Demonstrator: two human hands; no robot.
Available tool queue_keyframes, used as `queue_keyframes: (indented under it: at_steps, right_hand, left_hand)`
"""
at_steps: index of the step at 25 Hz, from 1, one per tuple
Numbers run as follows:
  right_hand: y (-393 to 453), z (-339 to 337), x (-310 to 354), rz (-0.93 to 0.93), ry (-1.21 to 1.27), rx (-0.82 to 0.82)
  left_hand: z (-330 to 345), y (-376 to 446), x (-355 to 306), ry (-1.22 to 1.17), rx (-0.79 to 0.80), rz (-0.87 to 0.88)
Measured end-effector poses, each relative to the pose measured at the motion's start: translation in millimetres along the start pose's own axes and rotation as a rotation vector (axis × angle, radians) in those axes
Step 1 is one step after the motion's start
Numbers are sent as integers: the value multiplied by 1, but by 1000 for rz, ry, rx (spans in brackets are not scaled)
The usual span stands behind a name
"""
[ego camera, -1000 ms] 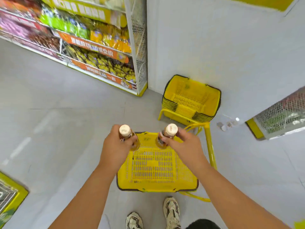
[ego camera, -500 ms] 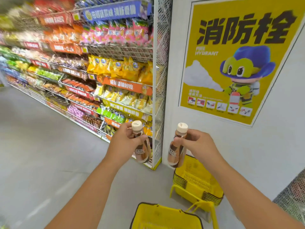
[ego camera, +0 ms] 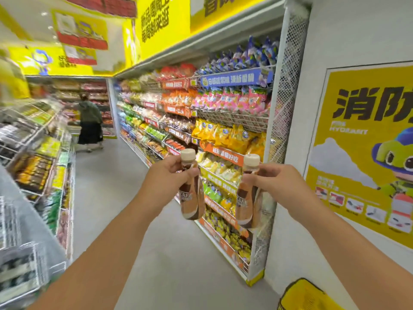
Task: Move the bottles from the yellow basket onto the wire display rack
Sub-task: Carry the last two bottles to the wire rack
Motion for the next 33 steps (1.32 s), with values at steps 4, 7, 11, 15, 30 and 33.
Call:
queue_keyframes:
  at_steps: [4,7,11,15,30,33]
  right_hand:
    - [15,68,51,-115,60,194]
    - [14,135,91,-178,124,343]
    - [-12,240,154,-245,142,512]
    - [-59,342,224,-316,232,633]
    - [-172,679,450,-393,293,862]
    - [-162,731,465,-399,253,879]
  left_hand:
    - [-78,-30,-22,67,-183,-13]
    - [-152,-67,-41,139,-335,-12]
    - [-258,-134,-70,196,-515,-8]
    - [-362,-201,-101,247,-667,8]
    - [-727,-326,-174,383,-848,-24]
    - [-774,-314,-163,381,-852,-26]
Point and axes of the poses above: each hand's wrist, its own y-axis towards the middle knuckle, its own z-axis out of the palm, x = y × z, the point moved 7 cm from there along y, towards the middle knuckle, and after that the axes turned 9 degrees about -y, right-handed, at the moved point
